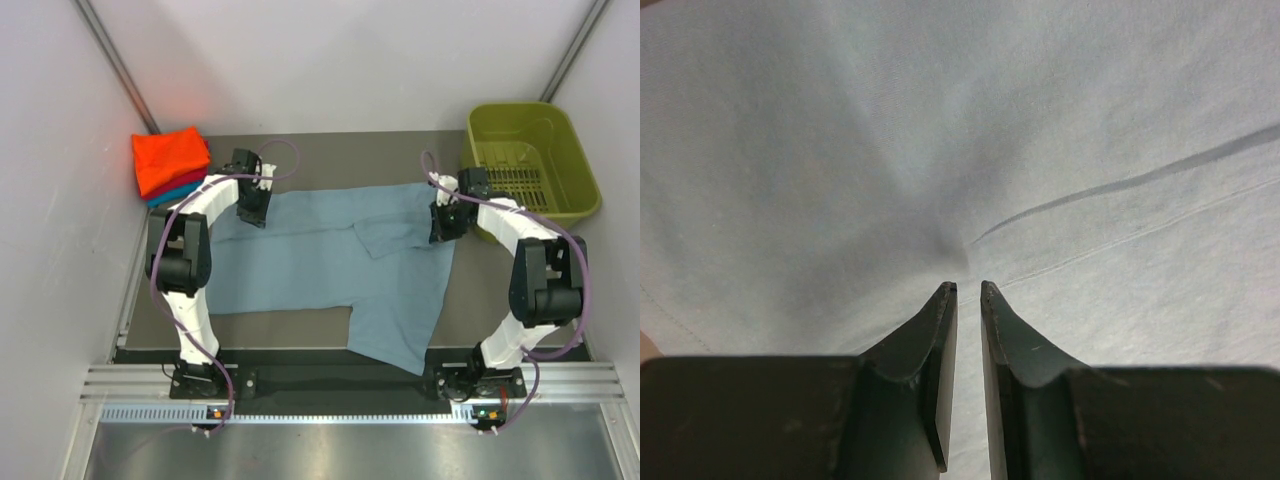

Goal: Fold and stack the t-shirts
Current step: Fold the tshirt

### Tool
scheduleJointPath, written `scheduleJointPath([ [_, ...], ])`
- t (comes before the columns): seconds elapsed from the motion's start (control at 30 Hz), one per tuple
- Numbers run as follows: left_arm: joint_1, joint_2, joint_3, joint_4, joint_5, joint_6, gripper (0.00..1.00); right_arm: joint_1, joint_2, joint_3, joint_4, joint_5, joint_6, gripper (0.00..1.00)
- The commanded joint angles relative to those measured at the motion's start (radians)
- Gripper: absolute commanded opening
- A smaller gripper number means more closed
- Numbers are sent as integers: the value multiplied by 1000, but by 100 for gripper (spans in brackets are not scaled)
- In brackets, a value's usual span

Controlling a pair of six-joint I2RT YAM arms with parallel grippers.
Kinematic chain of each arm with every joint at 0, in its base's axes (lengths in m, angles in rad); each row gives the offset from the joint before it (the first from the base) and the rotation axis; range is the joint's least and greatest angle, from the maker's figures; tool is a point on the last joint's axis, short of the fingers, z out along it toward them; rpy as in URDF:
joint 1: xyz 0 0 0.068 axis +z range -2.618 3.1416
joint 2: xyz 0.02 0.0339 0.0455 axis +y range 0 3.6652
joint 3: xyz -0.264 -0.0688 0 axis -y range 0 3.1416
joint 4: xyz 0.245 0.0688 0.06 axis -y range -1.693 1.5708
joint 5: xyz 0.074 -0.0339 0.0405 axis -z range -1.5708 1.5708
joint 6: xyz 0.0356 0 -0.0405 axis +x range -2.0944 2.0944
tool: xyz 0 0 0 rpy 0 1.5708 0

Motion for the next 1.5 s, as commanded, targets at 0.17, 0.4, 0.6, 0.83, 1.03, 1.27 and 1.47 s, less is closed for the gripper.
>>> scheduleJointPath([
  [0.17, -4, -17, 26, 12, 3, -9, 21, 33, -127, -73, -68, -80, 46, 0],
  [0.4, -7, -4, 40, 10, 7, -7, 21, 32, -193, -117, -90, -102, 54, 0],
  [0.6, -14, 0, 49, 9, 6, -5, 21, 27, -215, -150, -102, -112, 58, 0],
  [0.83, -19, -1, 46, 9, 3, -5, 21, 25, -238, -156, -130, -134, 69, 1],
  [1.03, -22, 2, 48, 13, 1, -9, 21, 30, -240, -112, -95, -91, 48, 35],
  [1.27, -25, 2, 51, 13, 0, -10, 21, 226, -94, 68, -61, -11, -152, 24],
  [1.47, -25, -13, 40, 13, -19, -4, 21, 390, 30, 174, -35, -11, -177, 22],
])
